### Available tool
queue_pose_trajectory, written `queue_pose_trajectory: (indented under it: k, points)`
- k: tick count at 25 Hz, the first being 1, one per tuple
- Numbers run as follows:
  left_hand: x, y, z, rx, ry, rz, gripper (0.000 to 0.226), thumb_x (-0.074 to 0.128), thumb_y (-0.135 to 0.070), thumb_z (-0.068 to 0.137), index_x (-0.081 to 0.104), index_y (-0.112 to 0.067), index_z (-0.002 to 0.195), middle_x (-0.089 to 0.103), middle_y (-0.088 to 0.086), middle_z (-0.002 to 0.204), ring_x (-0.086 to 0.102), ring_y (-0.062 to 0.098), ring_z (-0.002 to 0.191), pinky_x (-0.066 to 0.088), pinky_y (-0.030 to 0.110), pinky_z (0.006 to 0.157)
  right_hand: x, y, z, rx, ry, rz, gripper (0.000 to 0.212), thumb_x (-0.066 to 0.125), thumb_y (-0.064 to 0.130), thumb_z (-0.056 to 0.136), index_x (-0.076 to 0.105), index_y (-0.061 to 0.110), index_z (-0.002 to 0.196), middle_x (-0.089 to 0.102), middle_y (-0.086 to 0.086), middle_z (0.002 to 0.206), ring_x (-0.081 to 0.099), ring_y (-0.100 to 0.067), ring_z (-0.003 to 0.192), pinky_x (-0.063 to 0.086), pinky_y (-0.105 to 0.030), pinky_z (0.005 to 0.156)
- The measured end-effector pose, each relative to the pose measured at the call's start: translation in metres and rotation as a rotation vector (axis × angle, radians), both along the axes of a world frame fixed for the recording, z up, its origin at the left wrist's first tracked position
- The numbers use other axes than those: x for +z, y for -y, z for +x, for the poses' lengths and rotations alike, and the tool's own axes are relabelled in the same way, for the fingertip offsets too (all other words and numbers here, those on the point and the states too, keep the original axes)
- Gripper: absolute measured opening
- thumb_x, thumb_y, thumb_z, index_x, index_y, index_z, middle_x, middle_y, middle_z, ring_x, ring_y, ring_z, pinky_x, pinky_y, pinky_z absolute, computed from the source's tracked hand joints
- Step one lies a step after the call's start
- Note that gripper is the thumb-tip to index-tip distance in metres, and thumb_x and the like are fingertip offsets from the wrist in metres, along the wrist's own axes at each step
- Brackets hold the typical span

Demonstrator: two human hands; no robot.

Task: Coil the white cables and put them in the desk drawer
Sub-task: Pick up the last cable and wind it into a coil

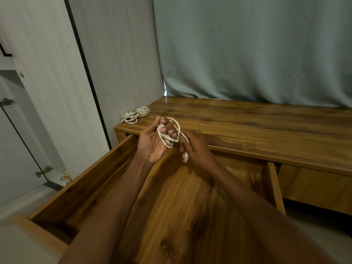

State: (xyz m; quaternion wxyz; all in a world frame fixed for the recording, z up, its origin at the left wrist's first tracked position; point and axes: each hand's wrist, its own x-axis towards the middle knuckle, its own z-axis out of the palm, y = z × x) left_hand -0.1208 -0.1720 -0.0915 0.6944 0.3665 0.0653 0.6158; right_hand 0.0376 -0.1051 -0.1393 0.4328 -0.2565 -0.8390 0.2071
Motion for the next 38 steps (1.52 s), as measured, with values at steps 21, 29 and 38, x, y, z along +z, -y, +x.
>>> queue_pose_trajectory:
  k: [21, 29, 38]
  points:
    - [-0.008, -0.006, 0.006, 0.54, 0.206, -0.143, 0.029, 0.044, -0.031, 0.102, 0.054, -0.012, 0.082, 0.054, 0.004, 0.074, 0.055, 0.02, 0.075, 0.046, 0.034, 0.083, 0.003, 0.037, -0.025, -0.193, -0.17, -0.135, 0.04, 0.082, 0.049, 0.076, 0.066, 0.029, 0.107, 0.06, 0.008, 0.108, 0.056, -0.006, 0.09, 0.048, -0.031, 0.073]
    - [-0.002, 0.002, 0.01, 0.455, 0.144, -0.143, 0.028, 0.049, -0.023, 0.093, 0.048, -0.015, 0.066, 0.043, 0.001, 0.053, 0.05, 0.018, 0.065, 0.044, 0.033, 0.075, 0.007, 0.015, -0.001, -0.396, 0.036, 0.667, 0.039, 0.063, 0.061, 0.09, 0.071, 0.022, 0.091, 0.065, 0.004, 0.09, 0.062, -0.012, 0.07, 0.046, -0.027, 0.049]
    - [0.003, 0.002, 0.016, 0.365, 0.225, -0.185, 0.04, 0.044, -0.027, 0.101, 0.053, -0.014, 0.064, 0.049, 0.0, 0.052, 0.059, 0.019, 0.066, 0.047, 0.032, 0.08, 0.017, 0.011, 0.001, -0.518, 0.078, 0.917, 0.026, 0.067, 0.044, 0.09, 0.068, 0.02, 0.081, 0.062, 0.002, 0.079, 0.06, -0.018, 0.06, 0.041, -0.03, 0.052]
